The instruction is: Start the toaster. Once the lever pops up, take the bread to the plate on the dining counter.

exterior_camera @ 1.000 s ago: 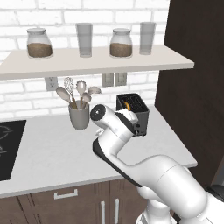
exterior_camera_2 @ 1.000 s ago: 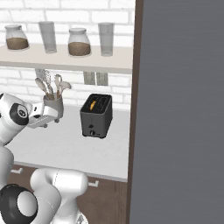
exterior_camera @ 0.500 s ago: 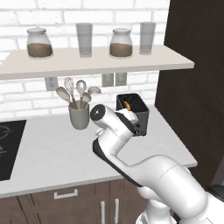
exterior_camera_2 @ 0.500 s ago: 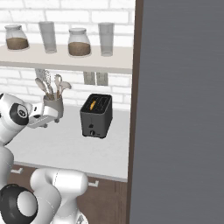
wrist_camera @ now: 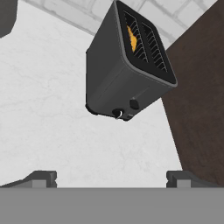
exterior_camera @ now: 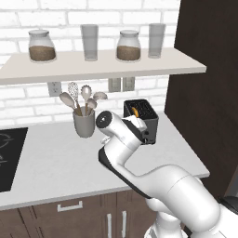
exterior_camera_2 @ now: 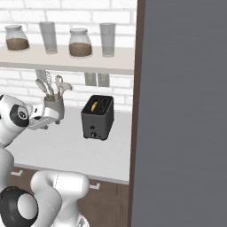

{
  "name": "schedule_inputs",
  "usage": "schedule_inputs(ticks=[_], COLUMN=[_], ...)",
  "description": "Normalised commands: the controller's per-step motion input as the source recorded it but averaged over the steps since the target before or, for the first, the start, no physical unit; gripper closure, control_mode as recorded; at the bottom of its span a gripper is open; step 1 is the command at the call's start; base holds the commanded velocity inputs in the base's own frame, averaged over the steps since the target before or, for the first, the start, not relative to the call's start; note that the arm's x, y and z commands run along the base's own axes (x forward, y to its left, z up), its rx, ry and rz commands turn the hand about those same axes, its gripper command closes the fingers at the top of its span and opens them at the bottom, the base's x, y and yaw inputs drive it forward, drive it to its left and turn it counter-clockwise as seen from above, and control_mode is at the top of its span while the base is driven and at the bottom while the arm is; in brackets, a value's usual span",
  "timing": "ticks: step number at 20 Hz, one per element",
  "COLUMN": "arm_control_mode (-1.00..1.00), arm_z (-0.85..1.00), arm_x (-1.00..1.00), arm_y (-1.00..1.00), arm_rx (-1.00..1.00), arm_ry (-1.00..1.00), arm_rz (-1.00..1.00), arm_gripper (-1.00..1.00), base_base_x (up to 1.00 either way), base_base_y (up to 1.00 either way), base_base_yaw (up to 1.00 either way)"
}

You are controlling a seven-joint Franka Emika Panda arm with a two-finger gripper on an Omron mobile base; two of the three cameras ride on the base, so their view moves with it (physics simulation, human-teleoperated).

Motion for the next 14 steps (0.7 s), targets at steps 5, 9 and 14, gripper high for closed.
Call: schedule_inputs(ticks=[5,9,14], arm_control_mode=[-1.0,-1.0,-1.0], arm_z=[0.0,0.0,0.0], arm_x=[0.0,0.0,0.0], arm_y=[0.0,0.0,0.0], arm_rx=[0.0,0.0,0.0], arm_ry=[0.0,0.0,0.0], arm_rz=[0.0,0.0,0.0], arm_gripper=[-1.0,-1.0,-1.0], base_base_x=[0.0,0.0,0.0], base_base_y=[0.0,0.0,0.0], base_base_yaw=[0.0,0.0,0.0])
